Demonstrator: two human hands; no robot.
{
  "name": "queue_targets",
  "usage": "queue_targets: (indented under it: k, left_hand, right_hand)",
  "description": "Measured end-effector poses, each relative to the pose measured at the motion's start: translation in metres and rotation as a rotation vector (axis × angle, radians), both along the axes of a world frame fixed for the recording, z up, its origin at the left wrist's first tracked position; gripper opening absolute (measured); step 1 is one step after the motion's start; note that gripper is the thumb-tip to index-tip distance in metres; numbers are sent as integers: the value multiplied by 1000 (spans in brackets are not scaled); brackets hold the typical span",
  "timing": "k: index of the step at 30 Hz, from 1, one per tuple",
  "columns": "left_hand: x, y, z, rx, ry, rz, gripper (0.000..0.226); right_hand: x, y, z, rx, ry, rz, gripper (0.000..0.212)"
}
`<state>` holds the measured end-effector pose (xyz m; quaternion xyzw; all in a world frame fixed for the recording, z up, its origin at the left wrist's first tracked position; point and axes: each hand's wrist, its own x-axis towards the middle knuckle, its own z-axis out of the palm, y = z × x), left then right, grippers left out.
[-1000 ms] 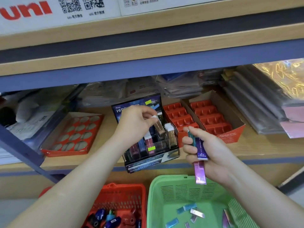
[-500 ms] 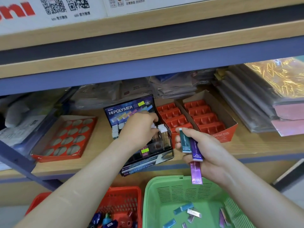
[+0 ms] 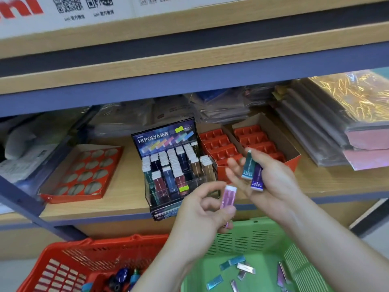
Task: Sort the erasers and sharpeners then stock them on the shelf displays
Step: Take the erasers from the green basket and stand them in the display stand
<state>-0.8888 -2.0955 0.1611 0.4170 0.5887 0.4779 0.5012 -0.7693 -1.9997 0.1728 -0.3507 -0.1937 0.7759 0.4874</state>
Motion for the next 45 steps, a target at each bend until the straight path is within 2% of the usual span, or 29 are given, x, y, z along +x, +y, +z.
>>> queue_targets:
  k: [3, 6, 9, 15, 20, 23, 27, 34, 37, 41, 45]
  left_hand:
    - [-12, -6, 5, 33, -17, 49, 43]
    - [-23, -5, 13, 93, -71, 166, 27]
    - [-39, -1, 15, 182, -68, 257, 13]
    - [-57, 2, 15, 230, -104, 225, 10]
    - [-85, 7, 20, 315, 116, 404, 14]
    - [-113, 8, 31, 319, 325, 496, 12]
    - [-130, 14, 18, 216, 571, 484, 10]
    - [-126, 21, 9, 236, 746, 446, 18]
    - [-125, 23, 11, 240, 798, 420, 19]
    - [-131, 25, 7, 233, 769, 426, 15]
    - [-128, 24, -2, 246, 873, 408, 19]
  right_hand:
    - [11, 5, 7, 14, -97, 78, 19]
    - [2, -6, 5, 61, -232, 343, 16]
    - [-14, -24, -2, 63, -280, 501, 13]
    - [-34, -39, -14, 208, -341, 553, 25]
    - [-40, -42, -22, 94, -284, 501, 12]
    - [-34, -37, -24, -35, -266, 491, 20]
    - [-32, -33, -23, -90, -199, 476, 23]
    - [-30, -29, -19, -64, -67, 432, 49]
    - [-28, -30, -13, -9, -31, 471, 49]
    - [-25, -32, -10, 24, -30, 492, 48]
    - [-24, -34, -7, 19, -15, 488, 42]
